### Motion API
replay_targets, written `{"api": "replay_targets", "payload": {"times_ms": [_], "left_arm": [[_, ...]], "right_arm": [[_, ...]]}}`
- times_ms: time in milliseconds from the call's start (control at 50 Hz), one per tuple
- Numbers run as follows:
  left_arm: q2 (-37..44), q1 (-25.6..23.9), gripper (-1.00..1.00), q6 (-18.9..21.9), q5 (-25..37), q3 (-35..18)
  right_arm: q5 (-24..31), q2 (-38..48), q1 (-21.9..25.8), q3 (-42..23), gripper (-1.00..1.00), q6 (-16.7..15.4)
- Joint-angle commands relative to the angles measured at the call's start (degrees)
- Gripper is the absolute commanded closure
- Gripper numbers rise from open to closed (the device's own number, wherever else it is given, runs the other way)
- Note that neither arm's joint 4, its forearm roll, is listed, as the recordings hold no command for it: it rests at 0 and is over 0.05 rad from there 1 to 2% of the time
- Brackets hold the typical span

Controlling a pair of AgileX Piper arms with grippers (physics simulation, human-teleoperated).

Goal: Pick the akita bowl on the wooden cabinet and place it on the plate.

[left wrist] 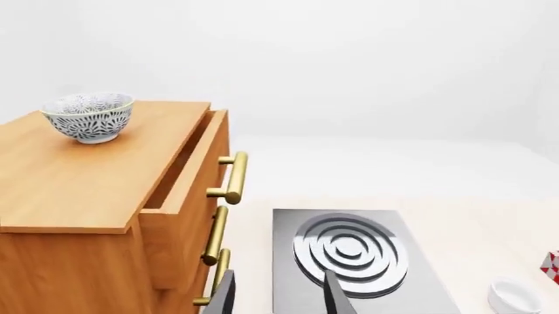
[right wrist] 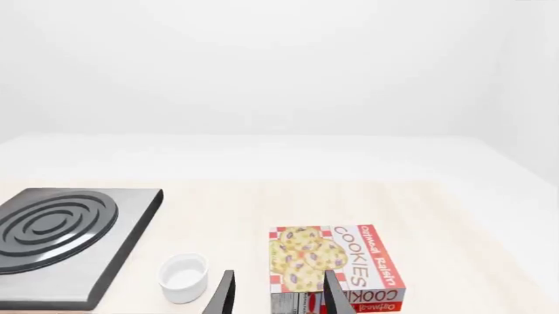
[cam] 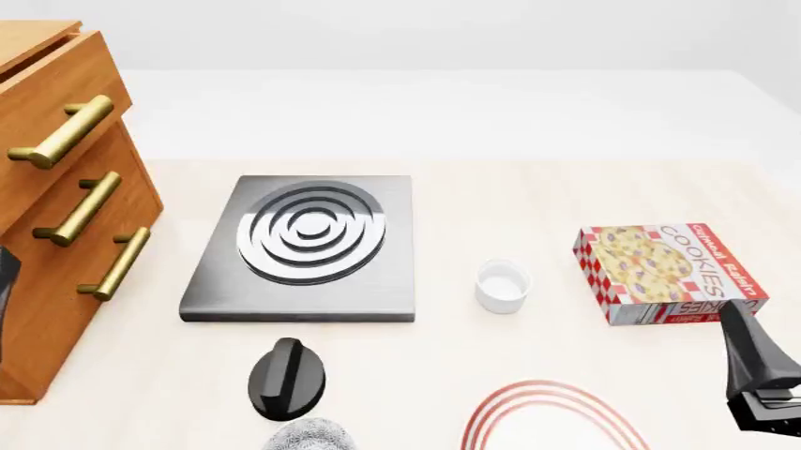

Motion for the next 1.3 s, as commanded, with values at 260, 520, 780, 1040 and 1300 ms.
{"api": "replay_targets", "payload": {"times_ms": [260,520,780,1040,1300], "left_arm": [[19.45,2.39,-1.0,-6.3,1.01,-17.8],[24.91,3.99,-1.0,-9.42,3.4,-24.43],[28.51,7.69,-1.0,-13.96,5.35,-31.21],[32.84,12.33,-1.0,-17.82,6.51,-36.19],[35.71,17.31,-1.0,-20.17,6.18,-38.65]], "right_arm": [[0.1,-0.34,-0.37,0.19,-1.0,3.0],[0.1,-0.34,-0.36,0.19,-1.0,2.98],[0.12,-0.34,-0.37,0.19,-1.0,3.01],[0.12,-0.34,-0.36,0.19,-1.0,3.0],[0.1,-0.34,-0.38,0.19,-1.0,2.99]]}}
